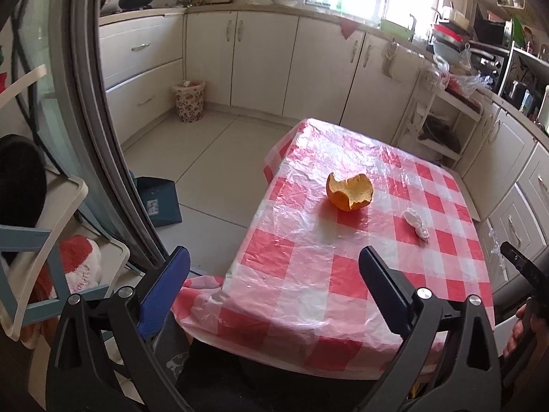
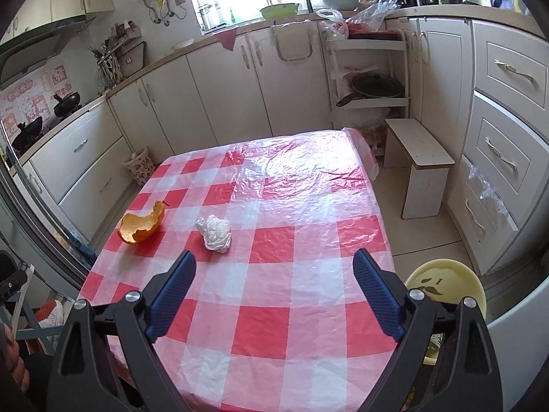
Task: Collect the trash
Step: 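Move the left tool to the orange peel and the right tool to the tissue, then grasp the orange peel with the left tool while the right tool grasps the white tissue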
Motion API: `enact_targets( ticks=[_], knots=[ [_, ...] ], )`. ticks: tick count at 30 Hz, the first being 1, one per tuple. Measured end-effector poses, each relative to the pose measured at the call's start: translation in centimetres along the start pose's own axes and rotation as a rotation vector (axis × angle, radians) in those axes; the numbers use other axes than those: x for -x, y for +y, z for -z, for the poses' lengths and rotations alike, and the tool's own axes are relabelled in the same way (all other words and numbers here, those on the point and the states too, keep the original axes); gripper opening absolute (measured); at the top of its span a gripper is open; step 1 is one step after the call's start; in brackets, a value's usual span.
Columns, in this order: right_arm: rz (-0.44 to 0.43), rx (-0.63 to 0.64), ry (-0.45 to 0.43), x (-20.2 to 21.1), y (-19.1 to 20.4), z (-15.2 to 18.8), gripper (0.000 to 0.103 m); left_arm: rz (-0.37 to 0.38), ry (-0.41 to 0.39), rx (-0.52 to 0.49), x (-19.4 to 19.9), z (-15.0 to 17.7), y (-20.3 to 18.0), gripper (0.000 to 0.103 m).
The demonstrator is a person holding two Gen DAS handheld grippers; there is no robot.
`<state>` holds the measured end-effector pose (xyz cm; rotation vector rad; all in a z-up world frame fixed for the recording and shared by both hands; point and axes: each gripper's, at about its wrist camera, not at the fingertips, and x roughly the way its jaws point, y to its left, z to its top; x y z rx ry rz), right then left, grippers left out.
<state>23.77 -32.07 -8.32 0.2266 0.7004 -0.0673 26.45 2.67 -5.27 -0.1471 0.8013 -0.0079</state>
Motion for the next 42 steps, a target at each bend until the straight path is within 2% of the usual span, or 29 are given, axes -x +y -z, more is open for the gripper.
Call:
enact_targets(
  ticks=[3, 6, 11, 17, 24, 28, 30, 33, 35, 36, 37, 38, 40, 42],
  knots=[
    [-0.016, 0.056, 0.026, -1.8, 1.7, -0.6, 0.089, 0.015, 0.038, 0.037, -2.9, -1.6, -0.5, 0.095],
    [-0.041, 0.124, 0.046, -3.5, 3.9, -1.0, 0.089, 0.069, 0.152, 0.12, -7.1, -2.8, -0.6, 0.095],
    [-0.062, 0.252, 0.081, -7.2, 7.4, -1.2, 0.089, 0.106, 0.206, 0.162, -10.9, -4.6, -2.2, 0.095],
    [-0.09, 0.232, 0.168, -11.0, 8.2, -1.3, 0.089, 0.088, 0.283, 0.212, -16.4, -6.0, -3.5, 0.095],
    [-0.083, 0.256, 0.211, -13.4, 8.4, -1.7, 0.089, 0.068, 0.307, 0.143, -19.6, -7.6, -5.7, 0.095],
    [-0.088, 0.248, 0.252, -14.9, 8.1, -1.8, 0.077, 0.072, 0.338, 0.123, -20.9, -7.9, -6.4, 0.094],
    [-0.089, 0.249, 0.269, -15.5, 8.1, -1.7, 0.073, 0.071, 0.341, 0.1, -21.2, -8.0, -6.8, 0.089],
    [-0.094, 0.243, 0.292, -16.2, 7.9, -1.8, 0.063, 0.063, 0.347, 0.051, -21.5, -8.2, -7.6, 0.074],
    [-0.1, 0.234, 0.313, -16.6, 7.6, -1.7, 0.051, 0.058, 0.361, 0.023, -21.8, -8.1, -8.0, 0.054],
    [-0.105, 0.229, 0.323, -16.9, 7.5, -1.7, 0.047, 0.054, 0.37, 0.008, -22.0, -8.0, -8.3, 0.047],
    [-0.104, 0.229, 0.317, -16.9, 7.5, -1.7, 0.042, 0.054, 0.379, -0.002, -22.2, -7.9, -8.4, 0.031],
    [-0.111, 0.226, 0.323, -16.9, 7.5, -1.8, 0.035, 0.053, 0.39, -0.013, -22.4, -7.8, -8.6, 0.021],
    [-0.13, 0.216, 0.33, -16.9, 7.5, -1.9, 0.026, 0.049, 0.384, -0.027, -22.3, -7.8, -8.8, 0.017],
    [-0.143, 0.211, 0.324, -16.4, 7.5, -2.0, 0.024, 0.061, 0.371, -0.037, -21.7, -7.8, -9.0, 0.013]
  ],
)
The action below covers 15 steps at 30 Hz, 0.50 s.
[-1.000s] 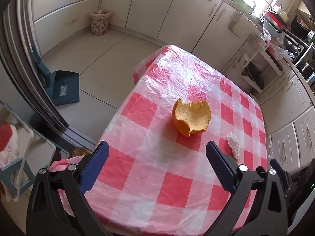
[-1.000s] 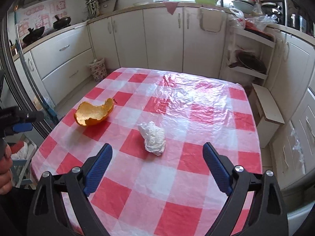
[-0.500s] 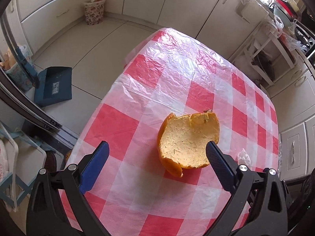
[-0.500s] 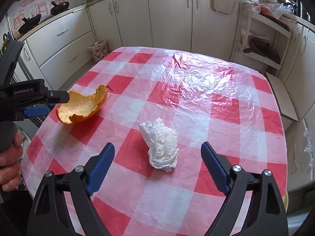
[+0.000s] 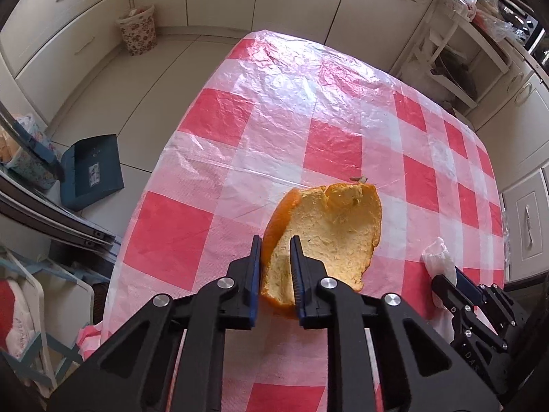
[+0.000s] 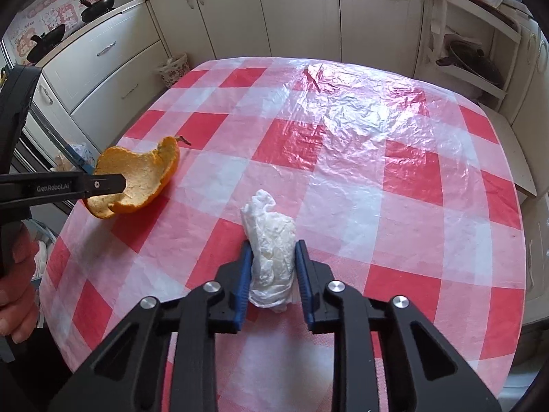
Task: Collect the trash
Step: 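Grasp the orange peel with the left tool while the right tool grasps the white tissue, then carry the peel and tissue to the yellow bin and open both tools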
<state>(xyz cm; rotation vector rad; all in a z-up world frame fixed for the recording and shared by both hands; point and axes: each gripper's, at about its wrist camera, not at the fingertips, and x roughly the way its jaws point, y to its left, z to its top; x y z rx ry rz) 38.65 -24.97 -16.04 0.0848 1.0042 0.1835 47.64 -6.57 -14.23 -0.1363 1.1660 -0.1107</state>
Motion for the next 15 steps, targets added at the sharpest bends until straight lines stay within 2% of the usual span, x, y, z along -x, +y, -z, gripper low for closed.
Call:
enact_targets(
  ticks=[9, 15],
  knots=[
    [-0.032, -0.03, -0.052, 2.5, -0.7, 0.2, 0.023, 0.134, -0.066, -0.028, 2.9, 0.8, -0.4, 0.008],
    [-0.02, -0.073, -0.084, 4.6, -2.9, 0.8, 0.023, 0.262, -0.097, -0.123, 4.7, 2.0, -2.6, 0.008]
  ],
)
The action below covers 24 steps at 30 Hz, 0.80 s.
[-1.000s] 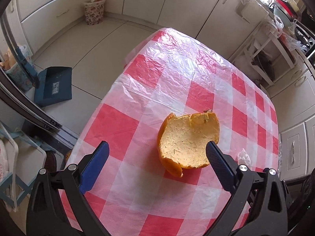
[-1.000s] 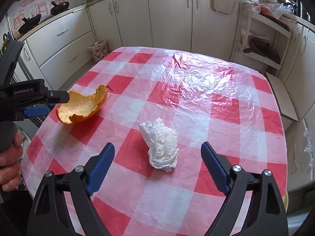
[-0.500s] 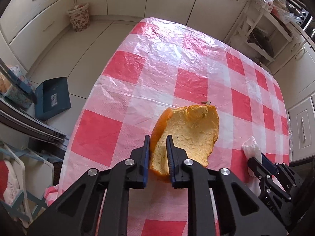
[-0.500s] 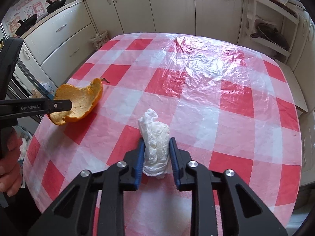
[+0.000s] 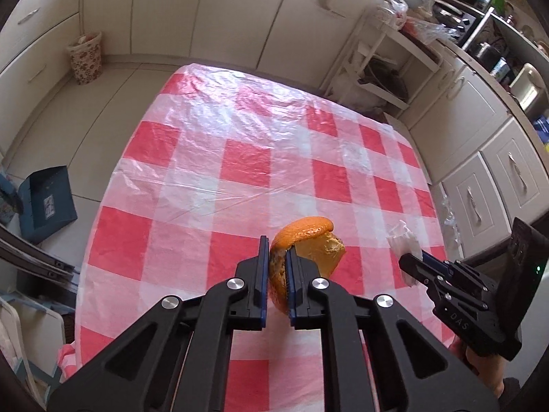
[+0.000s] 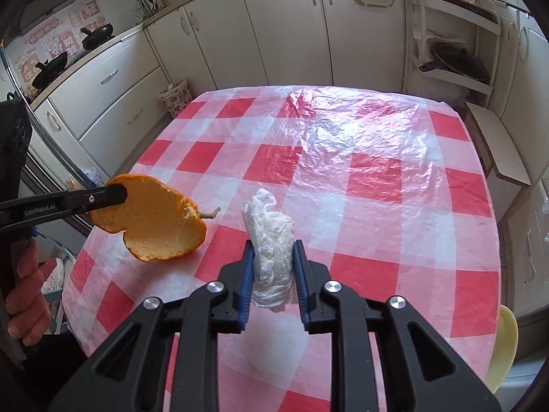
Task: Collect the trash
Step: 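Carry the peel and tissue to the yellow bin and open both tools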
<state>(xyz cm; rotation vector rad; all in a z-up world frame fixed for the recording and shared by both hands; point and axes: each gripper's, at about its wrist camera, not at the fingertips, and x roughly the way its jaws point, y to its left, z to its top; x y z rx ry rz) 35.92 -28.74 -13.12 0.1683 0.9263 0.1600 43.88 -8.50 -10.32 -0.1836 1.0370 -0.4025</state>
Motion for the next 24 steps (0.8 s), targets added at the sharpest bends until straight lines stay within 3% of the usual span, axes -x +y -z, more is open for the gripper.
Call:
enact_targets(
  ticks=[5, 12, 14, 19, 22, 24],
  knots=[
    [0.051, -0.05, -0.034, 3.2, -3.8, 1.3, 0.023, 0.11, 0.004, -0.07, 0.5, 1.1, -2.9, 0.008],
    [0.176, -0.188, -0.036, 7.7, -12.7, 5.8, 0.023, 0.219, 0.024, -0.184, 0.9, 4.1, -9.6, 0.008],
    [0.225, -0.245, 0.012, 7.9, -16.0, 7.3, 0.023, 0.239, 0.032, -0.216, 0.8, 5.2, -11.9, 0.008],
    [0.227, -0.444, 0.174, 5.6, -24.4, 9.7, 0.023, 0.318, 0.073, -0.246, -1.2, 7.4, -19.2, 0.008],
    [0.23, -0.528, 0.285, 3.6, -28.2, 11.1, 0.031, 0.336, 0.104, -0.253, -3.6, 8.4, -23.7, 0.008],
    [0.239, -0.59, 0.281, 3.9, -30.1, 11.7, 0.037, 0.33, 0.131, -0.273, -5.5, 9.3, -26.7, 0.008]
  ],
)
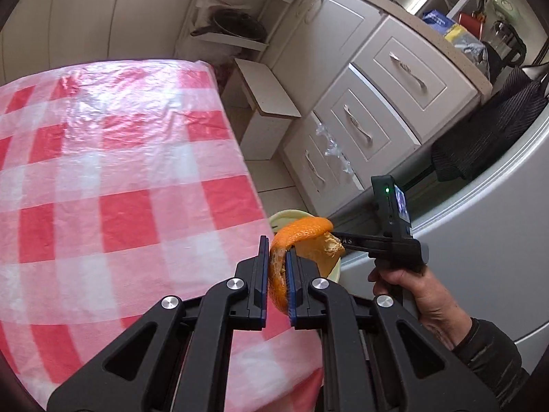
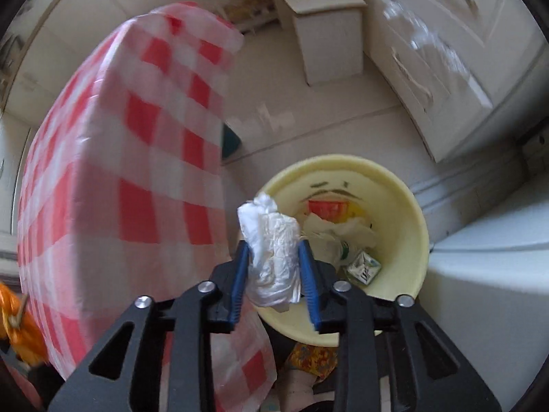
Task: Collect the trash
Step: 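Carry the peel and tissue to the yellow bin and open both tools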
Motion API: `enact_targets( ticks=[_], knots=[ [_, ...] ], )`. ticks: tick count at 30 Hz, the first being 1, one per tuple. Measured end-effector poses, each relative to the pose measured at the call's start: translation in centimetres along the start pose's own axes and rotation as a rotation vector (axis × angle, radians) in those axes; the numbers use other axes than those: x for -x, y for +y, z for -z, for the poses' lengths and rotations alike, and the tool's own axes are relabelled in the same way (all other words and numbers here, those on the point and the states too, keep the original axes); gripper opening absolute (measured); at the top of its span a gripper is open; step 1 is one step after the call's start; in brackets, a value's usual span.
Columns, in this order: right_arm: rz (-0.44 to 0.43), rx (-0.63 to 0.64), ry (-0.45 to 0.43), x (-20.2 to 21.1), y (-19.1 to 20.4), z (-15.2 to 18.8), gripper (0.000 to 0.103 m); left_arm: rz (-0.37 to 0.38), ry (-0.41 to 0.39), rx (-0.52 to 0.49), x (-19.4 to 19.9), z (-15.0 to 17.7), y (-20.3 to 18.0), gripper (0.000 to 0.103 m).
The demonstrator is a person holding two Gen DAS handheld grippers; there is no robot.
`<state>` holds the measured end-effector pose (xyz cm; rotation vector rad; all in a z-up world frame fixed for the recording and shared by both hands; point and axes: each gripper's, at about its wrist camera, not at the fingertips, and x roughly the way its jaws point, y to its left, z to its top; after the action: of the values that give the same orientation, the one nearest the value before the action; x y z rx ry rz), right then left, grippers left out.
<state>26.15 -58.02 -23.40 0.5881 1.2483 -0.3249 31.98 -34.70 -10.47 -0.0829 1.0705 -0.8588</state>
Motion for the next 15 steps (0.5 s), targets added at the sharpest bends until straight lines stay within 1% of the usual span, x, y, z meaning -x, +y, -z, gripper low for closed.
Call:
enact_targets(
  ticks=[1, 2, 5, 9, 11, 13, 15],
  knots=[
    [-0.009, -0.014, -0.021, 0.5, -0.6, -0.4, 0.043, -0.008, 0.019, -0.007, -1.4, 0.0, -1.0, 0.008],
    [-0.018, -0.021, -0.048, 1.3, -1.2, -0.6, 0.05, -0.019, 0.045, -0.013, -3.1, 0.0, -2.0, 0.008],
    [-0.045, -0.044, -0.146, 4.2, -2.1, -1.6, 0.06, -0.044, 0.097, -0.013, -7.0, 0.0, -3.9, 0.008],
    [-0.154, -0.133, -0.317, 9.1, -3.9, -2.4, 0.064, -0.081, 0.173, 0.019, -12.1, 0.5, -6.0, 0.008],
    [-0.176, -0.152, -0.394, 11.2, -4.3, -2.5, 0.07, -0.094, 0.206, 0.028, -14.1, 0.6, -7.1, 0.009],
    [-0.206, -0.157, -0.449, 12.5, -4.2, -2.7, 0.07, -0.12, 0.234, 0.025, -15.9, 0.6, -7.9, 0.014],
    [-0.216, -0.156, -0.476, 13.0, -4.3, -2.7, 0.07, -0.133, 0.262, 0.032, -17.2, 0.6, -8.4, 0.023]
  ],
)
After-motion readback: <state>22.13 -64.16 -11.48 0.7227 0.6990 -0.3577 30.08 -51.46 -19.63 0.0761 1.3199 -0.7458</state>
